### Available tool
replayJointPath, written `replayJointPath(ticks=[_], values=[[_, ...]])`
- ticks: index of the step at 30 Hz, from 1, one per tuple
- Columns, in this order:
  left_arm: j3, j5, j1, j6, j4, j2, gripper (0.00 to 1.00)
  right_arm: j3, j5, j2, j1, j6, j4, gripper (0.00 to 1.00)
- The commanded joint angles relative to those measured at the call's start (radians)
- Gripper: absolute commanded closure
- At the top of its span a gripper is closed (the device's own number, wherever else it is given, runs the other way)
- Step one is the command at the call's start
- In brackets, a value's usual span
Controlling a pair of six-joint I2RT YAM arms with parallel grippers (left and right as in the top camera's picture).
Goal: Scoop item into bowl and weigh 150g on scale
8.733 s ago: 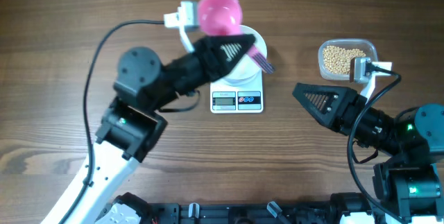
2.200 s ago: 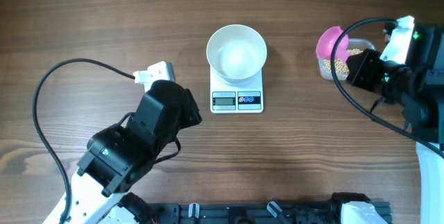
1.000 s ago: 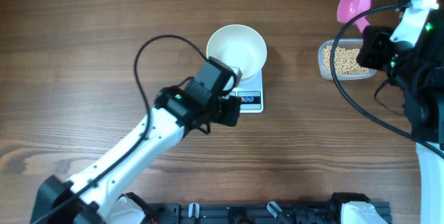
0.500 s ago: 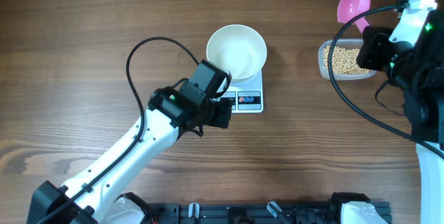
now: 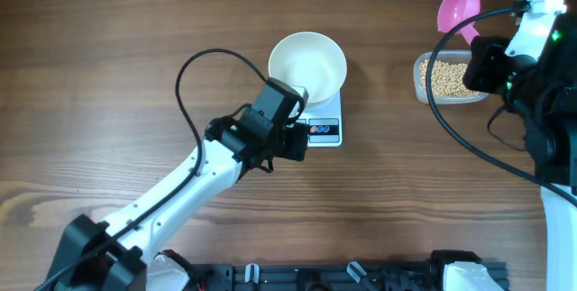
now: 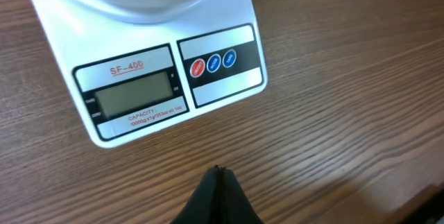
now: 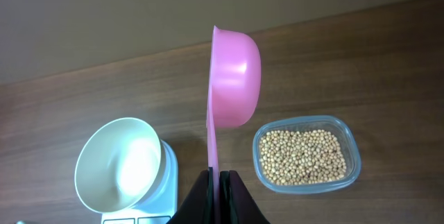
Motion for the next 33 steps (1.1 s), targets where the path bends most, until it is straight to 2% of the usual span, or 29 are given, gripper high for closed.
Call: replayJointPath(ticks=[1,6,13,21,26,33], values=[[-0.013,-0.010,-0.043,0.002,0.049,0.045,0.96,0.008,-0.008,0.002,-0.004,-0.018,0.011,0.96],[-0.013,-0.077,-0.076,-0.016,0.110,0.069,0.96,0.008,-0.008,0.002,-0.004,-0.019,0.018,0.96],[-0.013,-0.200,-0.084,-0.052,0.116,0.101,0.96,0.008,-0.008,0.002,-0.004,-0.018,0.018,0.96],[-0.014,-0.201,-0.082,-0.052,0.194,0.140,0.96,0.008,-0.008,0.002,-0.004,-0.019,0.023,0.96],[-0.014,-0.202,-0.071,-0.051,0.096,0.021,0.96,0.008,-0.008,0.002,-0.004,-0.020,0.021,0.96],[-0.040,-0.202,0.001,-0.051,-0.192,-0.247,0.96,0.008,-0.008,0.002,-0.004,-0.020,0.007,0.96]])
